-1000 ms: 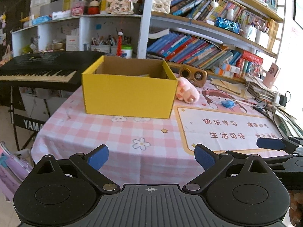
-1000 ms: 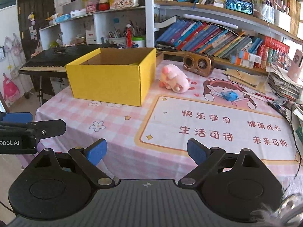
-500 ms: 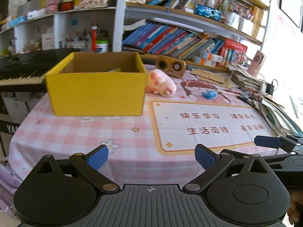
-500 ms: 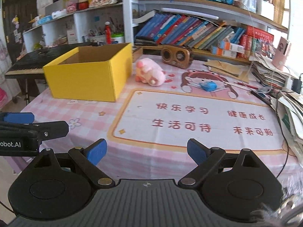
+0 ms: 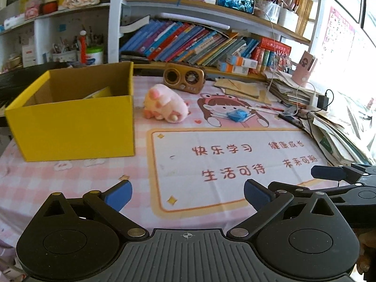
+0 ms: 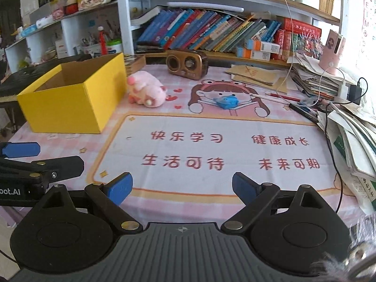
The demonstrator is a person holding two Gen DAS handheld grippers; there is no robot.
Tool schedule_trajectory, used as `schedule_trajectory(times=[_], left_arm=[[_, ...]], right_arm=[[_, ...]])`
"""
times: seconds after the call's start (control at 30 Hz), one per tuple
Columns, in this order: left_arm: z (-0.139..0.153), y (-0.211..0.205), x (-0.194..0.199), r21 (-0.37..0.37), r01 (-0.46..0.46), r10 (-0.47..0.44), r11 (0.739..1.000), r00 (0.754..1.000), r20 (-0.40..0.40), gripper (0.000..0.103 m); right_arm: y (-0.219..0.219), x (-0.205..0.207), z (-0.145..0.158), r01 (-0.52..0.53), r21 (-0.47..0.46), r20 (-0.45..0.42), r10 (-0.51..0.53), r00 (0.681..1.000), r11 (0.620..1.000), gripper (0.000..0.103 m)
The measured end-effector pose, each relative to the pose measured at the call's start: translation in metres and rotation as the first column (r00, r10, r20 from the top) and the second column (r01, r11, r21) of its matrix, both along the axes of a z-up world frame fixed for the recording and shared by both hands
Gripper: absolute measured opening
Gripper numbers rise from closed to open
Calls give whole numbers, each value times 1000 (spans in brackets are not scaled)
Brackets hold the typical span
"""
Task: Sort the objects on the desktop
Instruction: 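Move both open tools toward the pink plush pig and blue wrapped item, then grasp the pink plush pig with the left tool while the right tool grasps the blue item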
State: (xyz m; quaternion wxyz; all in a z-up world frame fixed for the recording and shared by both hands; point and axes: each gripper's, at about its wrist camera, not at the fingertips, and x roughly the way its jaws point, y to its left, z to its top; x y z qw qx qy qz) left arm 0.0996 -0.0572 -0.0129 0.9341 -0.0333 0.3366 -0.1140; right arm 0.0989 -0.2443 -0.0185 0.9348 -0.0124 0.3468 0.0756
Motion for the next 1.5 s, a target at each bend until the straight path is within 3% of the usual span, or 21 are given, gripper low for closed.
schedule_trajectory(times=[0.5, 1.0, 1.3, 1.5], left_arm=[[-6, -43, 66, -5, -2, 2, 1000, 1000, -31, 103], [-6, -67, 143, 44, -169, 170, 985, 985, -22, 103], [-22, -77, 196, 54, -278, 280, 959, 959, -40, 102], [-37, -68, 229, 63, -398, 402, 915, 913, -73, 101]], right_arm=[[-45, 69, -6, 2, -1, -28, -2, 1000, 1000, 92], [-76, 153, -22, -44, 20, -40, 45, 998, 999, 90], [-83, 220, -33, -76, 14, 2, 76, 997, 997, 88], [-81, 252, -48, -116, -2, -26, 116, 993, 993, 85]])
